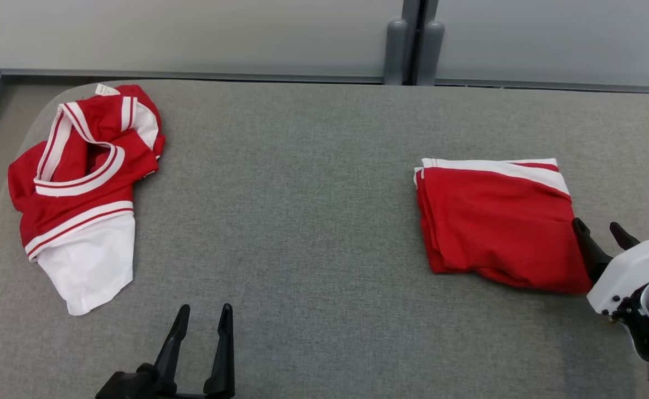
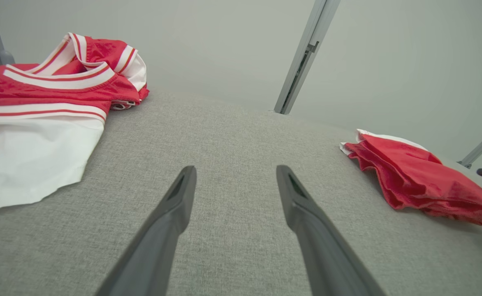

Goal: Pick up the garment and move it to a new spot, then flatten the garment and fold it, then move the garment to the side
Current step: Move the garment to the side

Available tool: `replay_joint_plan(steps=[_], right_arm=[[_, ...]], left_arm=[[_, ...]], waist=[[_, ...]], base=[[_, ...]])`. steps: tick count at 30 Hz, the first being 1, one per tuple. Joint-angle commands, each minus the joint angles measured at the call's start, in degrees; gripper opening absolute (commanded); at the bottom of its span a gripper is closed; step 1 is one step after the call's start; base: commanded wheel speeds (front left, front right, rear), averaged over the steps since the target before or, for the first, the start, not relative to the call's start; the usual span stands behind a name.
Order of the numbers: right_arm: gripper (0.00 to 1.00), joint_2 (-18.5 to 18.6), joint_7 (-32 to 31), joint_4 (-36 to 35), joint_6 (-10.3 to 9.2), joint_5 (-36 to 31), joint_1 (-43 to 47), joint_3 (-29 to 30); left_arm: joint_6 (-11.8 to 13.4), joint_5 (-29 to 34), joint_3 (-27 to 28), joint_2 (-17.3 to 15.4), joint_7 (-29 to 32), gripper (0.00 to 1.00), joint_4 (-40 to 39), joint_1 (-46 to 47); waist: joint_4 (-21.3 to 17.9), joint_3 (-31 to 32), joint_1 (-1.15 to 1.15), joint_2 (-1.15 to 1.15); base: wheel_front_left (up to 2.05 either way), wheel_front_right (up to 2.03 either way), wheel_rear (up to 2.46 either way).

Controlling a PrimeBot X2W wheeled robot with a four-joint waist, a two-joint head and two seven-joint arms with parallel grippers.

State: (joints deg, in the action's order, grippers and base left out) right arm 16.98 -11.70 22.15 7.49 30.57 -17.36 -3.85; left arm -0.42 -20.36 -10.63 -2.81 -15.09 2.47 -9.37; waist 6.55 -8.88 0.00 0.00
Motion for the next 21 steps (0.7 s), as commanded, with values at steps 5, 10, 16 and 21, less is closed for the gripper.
replay_joint_plan(steps=[5, 10, 16, 21], right_arm=[[1.00, -0.30, -3.28, 7.26, 0.00, 1.88, -5.33, 1.63], [1.00, -1.67, -7.61, 12.09, 0.00, 3.95, -8.59, 1.67], [0.00, -0.90, -7.97, 10.27, 0.00, 8.88, -11.17, -0.69], [0.00, 2.93, -7.36, 9.13, 0.00, 10.60, -12.11, -1.20]], left_arm=[[0.24, -0.47, -1.78, -0.17, -0.10, 1.00, 0.56, 3.27], [0.54, -0.53, -1.70, -0.17, -0.10, 1.00, 0.28, 4.08], [0.88, 0.19, -0.98, -0.17, -0.10, 1.00, -0.65, 4.54], [-0.10, 1.95, -0.16, -0.18, -0.10, 1.00, -1.05, 5.87]], waist=[[3.91, -3.81, 0.00, 0.00], [3.94, -5.10, 0.00, 0.00], [-0.94, -7.10, 0.00, 0.00], [-7.46, -9.92, 0.00, 0.00]], base=[[0.00, 0.00, 0.00], [0.00, 0.00, 0.00], [0.00, 0.00, 0.00], [0.00, 0.00, 0.00]])
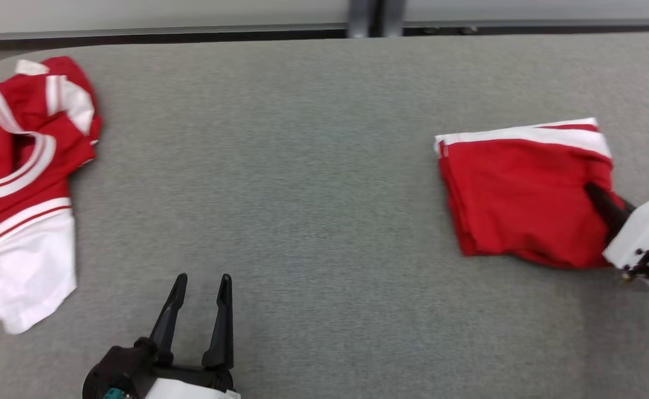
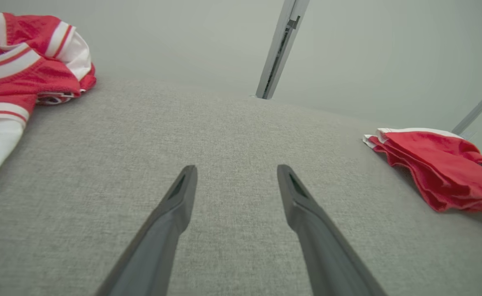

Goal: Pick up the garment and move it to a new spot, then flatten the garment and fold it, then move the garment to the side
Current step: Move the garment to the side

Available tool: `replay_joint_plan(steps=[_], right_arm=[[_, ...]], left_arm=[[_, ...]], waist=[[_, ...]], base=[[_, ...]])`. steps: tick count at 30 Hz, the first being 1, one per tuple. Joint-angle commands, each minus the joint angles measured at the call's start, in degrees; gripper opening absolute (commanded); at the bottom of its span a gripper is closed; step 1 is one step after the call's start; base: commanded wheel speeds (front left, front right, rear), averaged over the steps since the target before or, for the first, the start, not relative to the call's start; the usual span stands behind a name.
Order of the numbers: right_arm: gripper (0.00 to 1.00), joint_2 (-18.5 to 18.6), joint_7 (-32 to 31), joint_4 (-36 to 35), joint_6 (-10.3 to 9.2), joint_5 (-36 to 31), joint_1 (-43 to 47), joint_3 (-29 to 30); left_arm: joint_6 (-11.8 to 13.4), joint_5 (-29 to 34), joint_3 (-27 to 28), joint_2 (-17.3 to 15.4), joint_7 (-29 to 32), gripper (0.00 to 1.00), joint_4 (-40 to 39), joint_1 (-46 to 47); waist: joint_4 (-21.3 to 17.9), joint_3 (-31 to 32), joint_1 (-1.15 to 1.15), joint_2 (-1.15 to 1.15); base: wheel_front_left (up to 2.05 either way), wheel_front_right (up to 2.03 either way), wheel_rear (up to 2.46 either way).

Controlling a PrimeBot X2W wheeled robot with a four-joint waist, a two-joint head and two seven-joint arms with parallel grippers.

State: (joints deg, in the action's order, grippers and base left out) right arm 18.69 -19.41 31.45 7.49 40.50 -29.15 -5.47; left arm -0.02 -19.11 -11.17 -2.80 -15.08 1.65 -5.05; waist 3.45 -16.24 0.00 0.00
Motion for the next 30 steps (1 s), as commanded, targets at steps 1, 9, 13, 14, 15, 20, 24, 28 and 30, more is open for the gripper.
replay_joint_plan(steps=[1, 9, 13, 14, 15, 20, 24, 28, 30], right_arm=[[0.00, 2.29, 0.43, -0.26, 0.00, 0.83, -0.24, 0.74], [0.00, 12.80, 4.45, 2.53, 0.00, -7.63, -4.46, 2.55], [0.00, 16.20, 5.60, 6.92, -0.01, -14.61, -10.01, 3.98], [0.00, 16.62, 5.51, 8.16, -0.01, -15.91, -11.48, 4.54], [0.00, 17.25, 5.26, 9.23, -0.01, -17.20, -12.83, 4.99], [0.27, 19.69, 5.01, 14.71, -0.01, -24.30, -18.02, 6.89], [1.00, 19.59, 5.55, 17.47, -0.01, -28.50, -20.37, 8.18], [1.00, 19.11, 10.01, 16.05, -0.01, -31.67, -20.56, 8.55], [1.00, 18.19, 13.63, 14.43, -0.01, -32.42, -18.86, 9.02]], left_arm=[[-0.80, 1.25, 0.34, -0.18, -0.11, 1.00, -0.17, 1.85], [-3.59, 5.13, 1.85, -1.36, -0.11, 1.00, 0.46, 5.21], [-4.41, 6.25, 1.84, -1.97, -0.11, 1.00, 0.46, 6.71], [-4.44, 6.29, 1.91, -2.14, -0.10, 1.00, 0.54, 6.87], [-4.50, 6.46, 1.99, -2.18, -0.06, 1.00, 0.61, 6.91], [-4.21, 6.65, 3.05, -2.49, 0.08, 1.00, 0.55, 6.38], [-3.66, 6.59, 3.88, -2.39, 0.16, 1.00, 0.36, 5.51], [-3.64, 5.75, 4.02, -1.66, 0.12, 1.00, -0.11, 4.43], [-3.56, 5.35, 4.10, -1.20, 0.06, 1.00, -0.10, 3.83]], waist=[[-5.42, -3.14, 0.00, 0.00], [-10.30, -8.54, 0.00, 0.00], [-9.68, -11.14, 0.00, 0.00], [-9.32, -11.65, 0.00, 0.00], [-8.93, -12.12, 0.00, 0.00], [-7.53, -14.18, 0.00, 0.00], [-7.66, -14.36, 0.00, 0.00], [-8.28, -11.48, 0.00, 0.00], [-8.53, -8.59, 0.00, 0.00]], base=[[0.00, 0.00, 0.00], [0.00, 0.00, 0.00], [0.00, 0.00, 0.00], [0.00, 0.00, 0.00], [0.00, 0.00, 0.00], [0.00, 0.00, 0.00], [0.00, 0.00, 0.00], [0.00, 0.00, 0.00], [0.00, 0.00, 0.00]])
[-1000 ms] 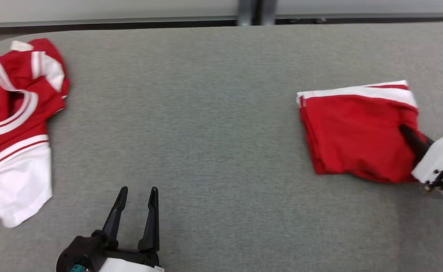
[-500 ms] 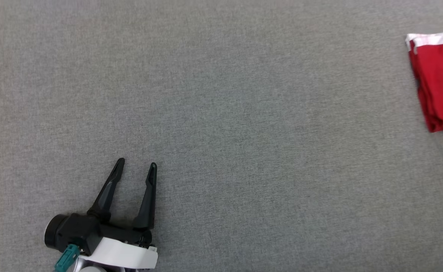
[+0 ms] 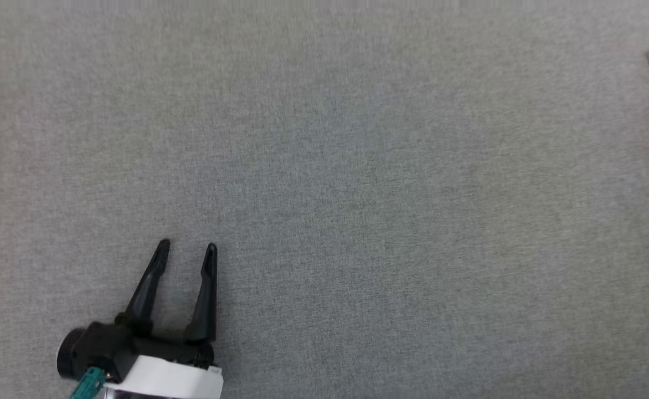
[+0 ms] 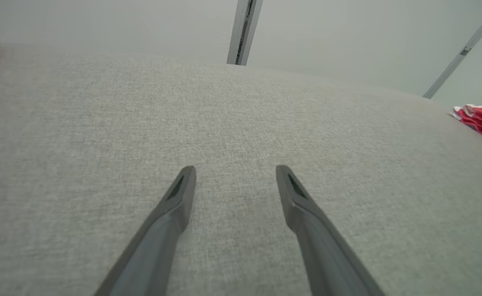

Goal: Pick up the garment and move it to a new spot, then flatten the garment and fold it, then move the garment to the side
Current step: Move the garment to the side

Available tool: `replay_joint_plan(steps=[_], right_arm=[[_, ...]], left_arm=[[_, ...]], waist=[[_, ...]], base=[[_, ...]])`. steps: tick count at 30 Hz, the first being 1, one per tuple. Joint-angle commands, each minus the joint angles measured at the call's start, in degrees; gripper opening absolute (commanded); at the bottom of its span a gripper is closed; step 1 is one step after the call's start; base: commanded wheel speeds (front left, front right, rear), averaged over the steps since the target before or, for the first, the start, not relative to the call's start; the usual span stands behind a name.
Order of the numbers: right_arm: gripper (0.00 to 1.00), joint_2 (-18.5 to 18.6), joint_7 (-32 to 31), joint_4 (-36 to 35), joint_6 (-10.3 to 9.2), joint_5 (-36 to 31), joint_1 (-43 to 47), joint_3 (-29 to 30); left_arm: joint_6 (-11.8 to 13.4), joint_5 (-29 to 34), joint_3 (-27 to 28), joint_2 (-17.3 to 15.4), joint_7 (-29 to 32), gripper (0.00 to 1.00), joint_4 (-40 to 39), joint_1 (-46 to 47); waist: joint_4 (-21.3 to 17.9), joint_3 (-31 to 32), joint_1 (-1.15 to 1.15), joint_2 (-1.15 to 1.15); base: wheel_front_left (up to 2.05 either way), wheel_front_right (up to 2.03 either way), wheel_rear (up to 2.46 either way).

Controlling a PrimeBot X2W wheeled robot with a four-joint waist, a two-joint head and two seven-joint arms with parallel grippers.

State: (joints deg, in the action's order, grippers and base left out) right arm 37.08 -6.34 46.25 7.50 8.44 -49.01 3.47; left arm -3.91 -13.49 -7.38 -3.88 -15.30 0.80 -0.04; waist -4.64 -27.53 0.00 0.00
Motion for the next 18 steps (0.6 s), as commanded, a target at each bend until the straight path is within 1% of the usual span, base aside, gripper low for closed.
replay_joint_plan(steps=[1, 5, 9, 12, 14, 17, 18], right_arm=[[1.00, -0.84, 2.13, -1.58, -0.02, -0.31, 2.22, 0.05], [1.00, -4.12, 8.23, -7.94, -0.02, 1.86, 8.36, 0.57], [1.00, -8.40, 12.39, -15.15, -0.02, 2.09, 18.19, 1.76], [1.00, -13.02, 15.69, -20.52, -0.02, 1.12, 26.84, 3.87], [1.00, -16.88, 17.71, -23.71, -0.02, 0.29, 32.80, 5.09], [1.00, -21.85, 20.07, -27.88, -0.02, -2.11, 40.42, 5.80], [1.00, -23.91, 20.78, -29.04, -0.02, -2.78, 42.18, 7.11]], left_arm=[[0.39, -0.57, 0.45, 0.05, 0.16, 1.00, 0.84, -1.48], [0.51, -1.98, 1.33, 0.50, 0.15, 1.00, 1.77, -4.10], [0.96, -3.20, 2.43, 0.74, 0.15, 1.00, 2.78, -7.28], [1.36, -3.86, 3.61, 0.89, 0.15, 1.00, 3.32, -9.31], [1.51, -4.54, 4.13, 0.89, 0.15, 1.00, 3.66, -10.55], [1.20, -4.66, 4.35, 0.90, 0.15, 1.00, 4.47, -11.61], [1.03, -4.51, 4.42, 0.90, 0.15, 1.00, 4.80, -11.93]], waist=[[-0.54, 4.09, 0.00, 0.00], [-0.96, 11.15, 0.00, 0.00], [-0.47, 18.04, 0.00, 0.00], [0.74, 22.17, 0.00, 0.00], [1.63, 24.15, 0.00, 0.00], [3.01, 26.04, 0.00, 0.00], [3.40, 26.57, 0.00, 0.00]], base=[[0.00, 0.00, 0.00], [0.00, 0.00, 0.00], [0.00, 0.00, 0.00], [0.00, 0.00, 0.00], [0.00, 0.00, 0.00], [0.00, 0.00, 0.00], [0.00, 0.00, 0.00]])
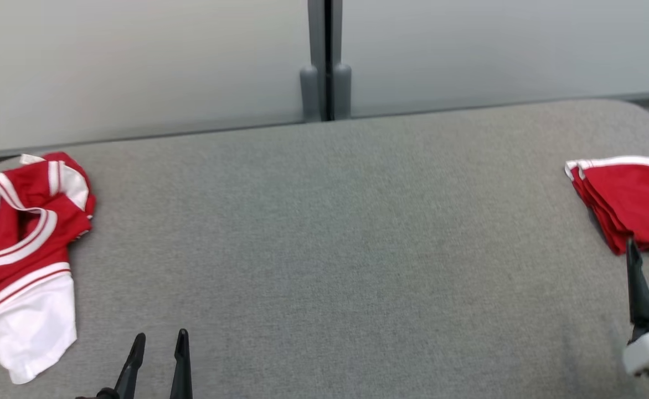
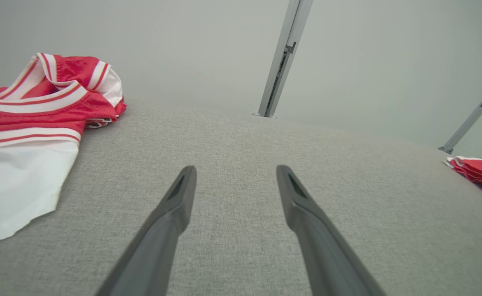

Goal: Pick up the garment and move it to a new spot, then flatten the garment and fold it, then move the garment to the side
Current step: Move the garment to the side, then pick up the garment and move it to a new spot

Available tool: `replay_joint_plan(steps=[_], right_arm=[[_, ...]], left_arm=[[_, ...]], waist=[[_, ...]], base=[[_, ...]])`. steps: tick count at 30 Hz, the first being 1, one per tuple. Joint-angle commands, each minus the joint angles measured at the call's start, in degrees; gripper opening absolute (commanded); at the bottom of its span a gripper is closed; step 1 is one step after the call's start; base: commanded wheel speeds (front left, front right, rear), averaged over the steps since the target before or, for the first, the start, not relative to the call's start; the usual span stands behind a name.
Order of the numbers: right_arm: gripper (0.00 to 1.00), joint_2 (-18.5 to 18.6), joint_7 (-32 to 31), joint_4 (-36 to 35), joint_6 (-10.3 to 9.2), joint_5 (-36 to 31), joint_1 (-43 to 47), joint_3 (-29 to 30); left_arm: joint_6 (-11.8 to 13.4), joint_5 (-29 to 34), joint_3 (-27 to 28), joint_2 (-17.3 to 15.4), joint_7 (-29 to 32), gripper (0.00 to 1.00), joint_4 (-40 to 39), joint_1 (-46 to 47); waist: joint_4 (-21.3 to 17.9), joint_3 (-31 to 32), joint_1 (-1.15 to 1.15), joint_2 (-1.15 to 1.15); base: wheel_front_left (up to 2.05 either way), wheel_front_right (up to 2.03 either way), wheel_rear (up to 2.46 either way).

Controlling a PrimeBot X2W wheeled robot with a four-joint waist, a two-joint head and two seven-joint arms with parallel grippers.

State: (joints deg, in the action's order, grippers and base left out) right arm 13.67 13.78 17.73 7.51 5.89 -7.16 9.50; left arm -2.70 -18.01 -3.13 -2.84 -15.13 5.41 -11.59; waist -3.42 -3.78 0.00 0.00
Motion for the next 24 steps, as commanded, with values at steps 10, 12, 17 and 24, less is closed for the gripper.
replay_joint_plan(steps=[10, 12, 17, 24], right_arm=[[1.00, -9.29, 1.45, -8.70, -0.03, -5.82, 13.70, -1.39], [1.00, -9.64, 1.45, -9.19, -0.03, -6.17, 14.40, -1.84], [1.00, -10.44, 1.47, -9.51, -0.03, -6.00, 15.58, -2.44], [1.00, -10.66, 1.47, -10.14, -0.03, -6.05, 15.90, -3.50]], left_arm=[[-1.39, 1.90, 2.12, -0.08, -0.02, 1.00, 4.19, 0.15], [-1.46, 2.10, 2.46, -0.16, -0.02, 1.00, 4.72, 0.09], [-1.39, 1.81, 2.88, -0.14, -0.02, 1.00, 4.98, -0.18], [-0.96, 1.23, 2.18, -0.16, -0.02, 1.00, 4.41, 0.37]], waist=[[4.69, 4.48, 0.00, 0.00], [4.85, 4.75, 0.00, 0.00], [5.09, 5.23, 0.00, 0.00], [5.69, 5.24, 0.00, 0.00]], base=[[0.00, 0.00, 0.00], [0.00, 0.00, 0.00], [0.00, 0.00, 0.00], [0.00, 0.00, 0.00]])
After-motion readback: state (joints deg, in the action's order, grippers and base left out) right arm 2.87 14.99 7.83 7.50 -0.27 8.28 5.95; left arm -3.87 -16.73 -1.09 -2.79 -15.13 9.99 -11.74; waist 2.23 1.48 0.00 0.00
